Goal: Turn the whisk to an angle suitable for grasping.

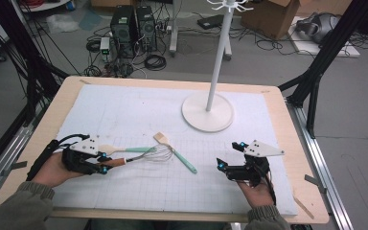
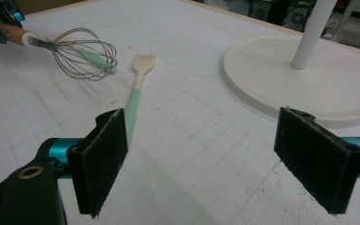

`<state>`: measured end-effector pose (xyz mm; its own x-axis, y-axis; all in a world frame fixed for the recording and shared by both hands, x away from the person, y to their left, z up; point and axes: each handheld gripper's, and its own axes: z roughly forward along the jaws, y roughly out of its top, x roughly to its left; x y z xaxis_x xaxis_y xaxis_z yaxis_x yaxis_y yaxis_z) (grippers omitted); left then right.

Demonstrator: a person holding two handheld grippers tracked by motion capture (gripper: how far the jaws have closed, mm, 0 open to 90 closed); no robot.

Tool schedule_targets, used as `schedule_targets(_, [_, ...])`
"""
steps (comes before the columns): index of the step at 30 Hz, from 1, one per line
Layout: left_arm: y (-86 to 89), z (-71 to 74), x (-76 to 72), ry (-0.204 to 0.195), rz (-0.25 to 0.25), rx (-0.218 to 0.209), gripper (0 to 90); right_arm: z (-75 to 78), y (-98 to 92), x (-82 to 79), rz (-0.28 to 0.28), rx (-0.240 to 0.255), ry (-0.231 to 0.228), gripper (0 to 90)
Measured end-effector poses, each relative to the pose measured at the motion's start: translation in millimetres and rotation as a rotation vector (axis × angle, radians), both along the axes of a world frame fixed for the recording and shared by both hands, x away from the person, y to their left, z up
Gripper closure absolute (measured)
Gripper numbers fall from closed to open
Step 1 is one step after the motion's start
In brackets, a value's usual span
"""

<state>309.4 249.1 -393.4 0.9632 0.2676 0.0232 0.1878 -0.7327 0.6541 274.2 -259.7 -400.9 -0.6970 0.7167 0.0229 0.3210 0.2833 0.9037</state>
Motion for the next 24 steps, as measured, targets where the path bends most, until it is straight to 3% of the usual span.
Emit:
schedule_targets(6, [-2.0, 4.5, 0.7, -0.004, -0.004, -0.033, 70.5, 1.7, 0.6, 2.6, -0.002, 0.005, -0.006, 16.5])
schedule_targets(24, [-20.1, 15.0, 3.9, -0.029, -0.030, -0.042, 70.5, 2.5, 2.9, 7.7, 0.020, 0.007, -0.001, 16.5])
